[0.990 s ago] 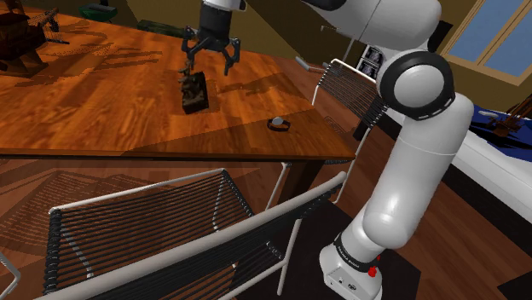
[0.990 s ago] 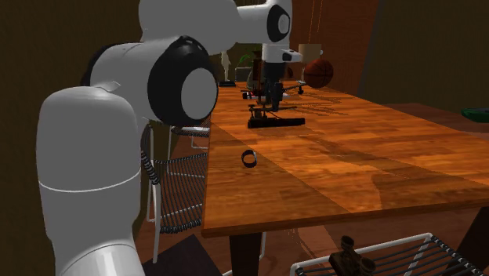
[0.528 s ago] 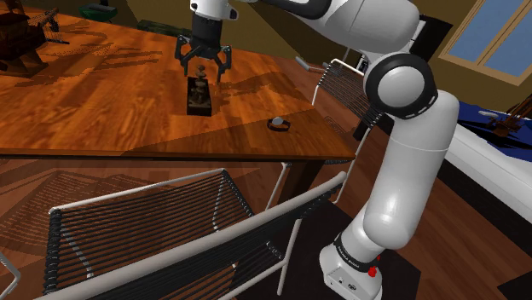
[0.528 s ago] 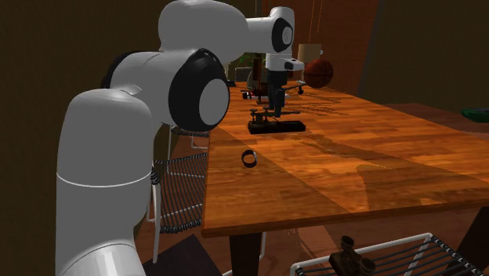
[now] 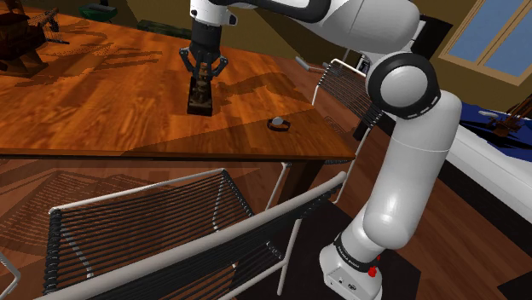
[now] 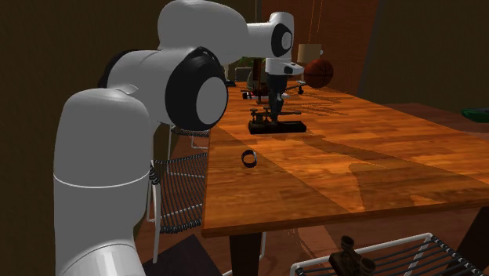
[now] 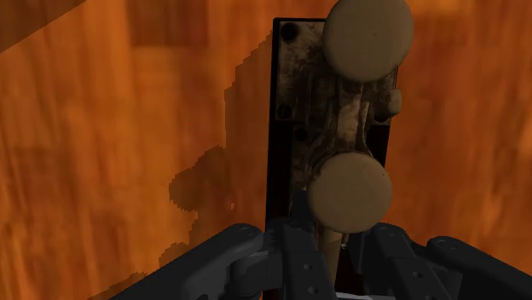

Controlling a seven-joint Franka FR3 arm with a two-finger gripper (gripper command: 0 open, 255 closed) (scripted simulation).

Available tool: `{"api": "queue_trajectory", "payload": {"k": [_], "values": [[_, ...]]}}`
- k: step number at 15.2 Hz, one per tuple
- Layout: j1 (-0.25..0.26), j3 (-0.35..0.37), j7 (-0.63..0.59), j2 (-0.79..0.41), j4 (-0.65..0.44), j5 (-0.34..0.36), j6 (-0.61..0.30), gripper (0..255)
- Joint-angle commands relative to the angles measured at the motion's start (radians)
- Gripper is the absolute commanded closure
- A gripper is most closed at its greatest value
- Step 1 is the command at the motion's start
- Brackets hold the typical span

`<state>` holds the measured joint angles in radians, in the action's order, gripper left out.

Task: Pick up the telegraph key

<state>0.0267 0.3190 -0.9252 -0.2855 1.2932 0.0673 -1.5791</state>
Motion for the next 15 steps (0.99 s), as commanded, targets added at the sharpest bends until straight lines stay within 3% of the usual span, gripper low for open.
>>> {"api": "queue_trajectory", "payload": {"k": [1, 5, 15], "values": [[0.0, 0.0, 0.0, 0.0, 0.0, 0.0, 0.0, 255], [-0.001, 0.0, 0.0, 0.002, 0.004, 0.0, -0.002, 255], [0.029, 0.002, -0.008, -0.073, -0.246, 0.024, 0.174, 255]]}}
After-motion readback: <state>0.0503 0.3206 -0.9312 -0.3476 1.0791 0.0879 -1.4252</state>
